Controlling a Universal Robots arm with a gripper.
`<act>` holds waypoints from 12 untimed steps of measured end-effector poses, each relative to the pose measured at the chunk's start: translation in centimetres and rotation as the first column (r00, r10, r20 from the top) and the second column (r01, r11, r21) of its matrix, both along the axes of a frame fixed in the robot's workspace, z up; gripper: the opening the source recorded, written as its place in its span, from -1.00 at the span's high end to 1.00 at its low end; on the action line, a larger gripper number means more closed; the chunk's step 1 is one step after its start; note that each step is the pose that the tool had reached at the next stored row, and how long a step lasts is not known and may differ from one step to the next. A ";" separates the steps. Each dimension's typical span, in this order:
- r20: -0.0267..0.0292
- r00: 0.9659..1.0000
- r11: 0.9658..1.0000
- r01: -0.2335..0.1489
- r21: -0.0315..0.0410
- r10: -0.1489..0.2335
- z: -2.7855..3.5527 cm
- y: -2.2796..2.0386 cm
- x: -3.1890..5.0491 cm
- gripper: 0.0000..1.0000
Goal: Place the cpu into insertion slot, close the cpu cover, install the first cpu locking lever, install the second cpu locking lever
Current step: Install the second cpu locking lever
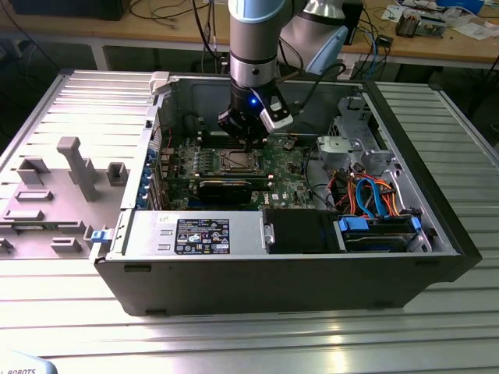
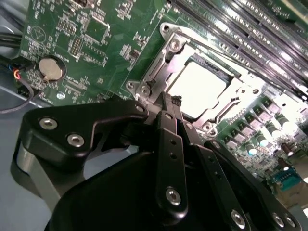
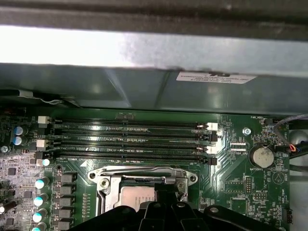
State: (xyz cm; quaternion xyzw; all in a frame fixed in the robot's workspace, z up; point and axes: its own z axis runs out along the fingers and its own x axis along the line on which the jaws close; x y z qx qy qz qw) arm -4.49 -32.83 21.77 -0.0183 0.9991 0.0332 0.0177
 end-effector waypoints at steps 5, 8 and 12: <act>0.000 1.000 1.000 0.000 0.000 0.000 0.05 0.00 0.00 0.79; 0.000 1.000 1.000 0.000 0.000 0.000 0.05 0.00 0.00 0.79; 0.000 1.000 1.000 0.000 0.000 0.000 0.06 -0.07 0.00 0.79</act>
